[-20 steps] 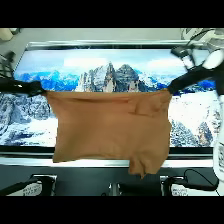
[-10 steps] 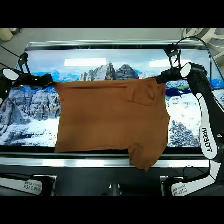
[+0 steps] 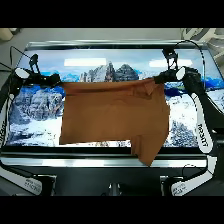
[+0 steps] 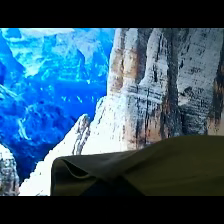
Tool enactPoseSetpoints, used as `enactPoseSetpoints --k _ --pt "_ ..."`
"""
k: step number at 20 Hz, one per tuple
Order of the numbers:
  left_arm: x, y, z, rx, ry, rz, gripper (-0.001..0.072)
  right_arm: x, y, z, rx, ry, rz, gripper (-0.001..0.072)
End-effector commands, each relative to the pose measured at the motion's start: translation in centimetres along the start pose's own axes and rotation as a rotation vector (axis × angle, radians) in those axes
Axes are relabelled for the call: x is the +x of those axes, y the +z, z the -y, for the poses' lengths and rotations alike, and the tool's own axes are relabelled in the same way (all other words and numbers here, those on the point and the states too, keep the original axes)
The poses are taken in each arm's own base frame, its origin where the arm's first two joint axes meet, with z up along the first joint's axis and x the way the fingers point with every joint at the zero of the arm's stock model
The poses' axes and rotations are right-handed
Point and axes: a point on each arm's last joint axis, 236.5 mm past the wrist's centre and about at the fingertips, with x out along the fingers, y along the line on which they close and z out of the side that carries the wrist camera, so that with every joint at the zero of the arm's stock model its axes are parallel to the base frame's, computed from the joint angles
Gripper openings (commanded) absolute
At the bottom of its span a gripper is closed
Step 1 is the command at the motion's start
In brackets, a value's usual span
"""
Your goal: Fold the shirts.
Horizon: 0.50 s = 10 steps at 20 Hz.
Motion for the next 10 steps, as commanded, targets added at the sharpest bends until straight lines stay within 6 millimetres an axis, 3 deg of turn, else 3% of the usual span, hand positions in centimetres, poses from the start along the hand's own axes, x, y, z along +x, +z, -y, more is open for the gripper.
enactPoseSetpoints --k 1,3,6,10 --pt "-1.5 -2.9 1.1 0.068 -0.035 -0.136 0.0024 -1.8 -1.7 -0.8 -0.036 0.036 -0.097 0.0018" --pt "-3.0 -6.7 -0.2 0.095 -0.006 -0.307 0.0024 -4.1 -3.8 -2.0 -0.127 0.1 -0.21 0.0018" --pt "-3.7 -12.2 -2.0 0.085 0.025 -0.526 0.0024 -7.2 -11.1 -4.1 -0.18 0.231 -0.529 0.0017" --pt "-2.5 -16.5 -2.4 0.05 0.024 -0.637 0.0023 -5.8 -14.5 -5.2 -0.168 0.281 -0.622 0.0017"
